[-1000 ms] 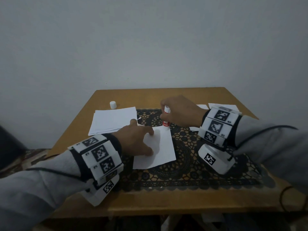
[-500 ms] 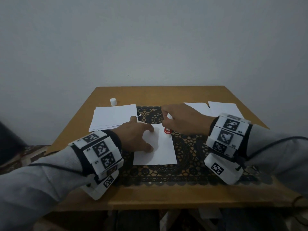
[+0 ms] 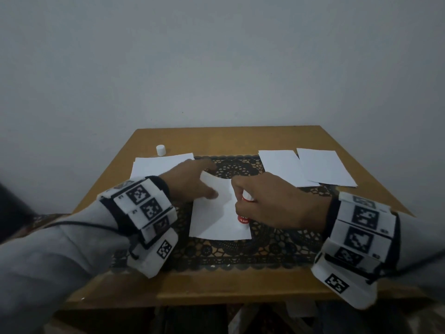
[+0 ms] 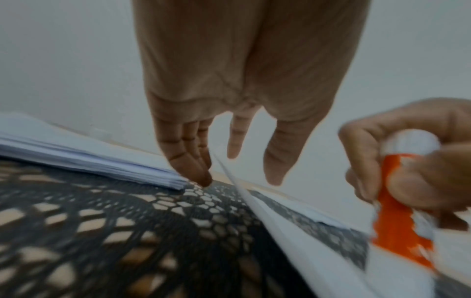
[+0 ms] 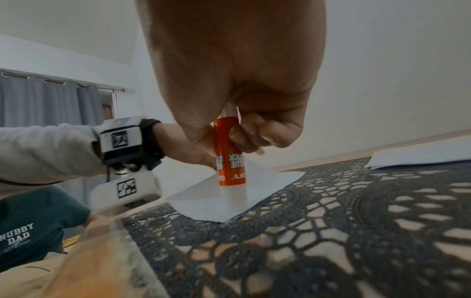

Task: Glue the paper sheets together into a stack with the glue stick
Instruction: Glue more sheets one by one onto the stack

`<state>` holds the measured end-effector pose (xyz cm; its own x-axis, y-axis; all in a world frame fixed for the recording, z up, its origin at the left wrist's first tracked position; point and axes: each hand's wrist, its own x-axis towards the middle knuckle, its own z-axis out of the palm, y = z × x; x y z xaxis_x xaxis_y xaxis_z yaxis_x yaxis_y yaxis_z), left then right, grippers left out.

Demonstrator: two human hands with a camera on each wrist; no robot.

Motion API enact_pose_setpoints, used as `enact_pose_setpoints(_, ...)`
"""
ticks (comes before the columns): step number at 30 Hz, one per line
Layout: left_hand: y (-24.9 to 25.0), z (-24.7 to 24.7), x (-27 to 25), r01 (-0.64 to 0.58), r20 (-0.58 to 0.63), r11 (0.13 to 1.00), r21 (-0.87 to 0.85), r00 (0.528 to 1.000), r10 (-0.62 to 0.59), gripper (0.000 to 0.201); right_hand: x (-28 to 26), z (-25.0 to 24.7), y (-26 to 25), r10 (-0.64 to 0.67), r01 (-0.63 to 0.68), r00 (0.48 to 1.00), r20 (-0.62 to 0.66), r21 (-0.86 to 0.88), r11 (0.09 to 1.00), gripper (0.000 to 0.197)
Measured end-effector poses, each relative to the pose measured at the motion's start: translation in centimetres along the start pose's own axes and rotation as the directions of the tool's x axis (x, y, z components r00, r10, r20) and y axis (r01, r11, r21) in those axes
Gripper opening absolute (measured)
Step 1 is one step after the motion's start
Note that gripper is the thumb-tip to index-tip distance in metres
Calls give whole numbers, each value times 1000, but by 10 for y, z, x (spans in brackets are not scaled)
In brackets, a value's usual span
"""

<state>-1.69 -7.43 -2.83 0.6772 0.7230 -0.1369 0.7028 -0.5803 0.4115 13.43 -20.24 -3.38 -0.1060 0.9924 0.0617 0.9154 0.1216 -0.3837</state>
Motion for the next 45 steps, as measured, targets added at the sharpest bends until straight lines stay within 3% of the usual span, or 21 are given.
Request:
enact_pose_setpoints(3, 0, -12, 11, -81, -164, 957, -279, 986, 36, 50, -2, 1, -1, 4, -4, 1000, 12, 16, 1000, 12)
enact_pose_setpoints(6, 1, -24, 19, -177, -187, 918, -355, 975, 116, 32, -3, -1, -1, -8, 8, 1000, 12, 26, 1000, 14)
enact_pose_setpoints(10, 1, -30, 20, -275, -13, 926, -258, 960, 281, 29, -3, -10, 4, 14, -22, 997, 82, 92, 996, 14)
enact_pose_setpoints(13, -4, -35, 12, -221, 163, 936, -275, 948, 271, 34, -2, -18, 11, 36, -50, 991, 127, 103, 993, 16)
enact_pose_setpoints(17, -12, -36, -2, -140, 371, 964, -226, 903, 218, 42, 3, -29, 26, 78, -80, 997, 16, 108, 991, 20)
enact_pose_setpoints(19, -14, -33, -7, -116, 416, 975, -189, 890, 186, 42, 6, -35, 34, 116, -107, 991, -71, 123, 987, 21)
enact_pose_setpoints(23, -18, -22, -7, -99, 218, 974, -203, 965, 144, 39, 14, -48, 45, 160, -148, 955, -250, 66, 987, 22)
enact_pose_setpoints(25, -20, -15, -4, -104, 138, 974, -202, 981, 133, 38, 17, -52, 47, 178, -172, 935, -308, 47, 984, 20)
enact_pose_setpoints(29, -17, -1, -4, -114, 137, 990, -87, 983, 125, 40, 20, -56, 48, 215, -220, 894, -393, 34, 975, 20)
enact_pose_setpoints(35, -16, 12, -8, -93, 135, 995, -30, 986, 97, 44, 28, -38, 52, 191, -206, 943, -271, -27, 978, 20)
enact_pose_setpoints(45, -10, 14, -11, -84, 142, 996, 39, 987, 78, 41, 36, -19, 50, 161, -175, 973, -167, -70, 982, 16)
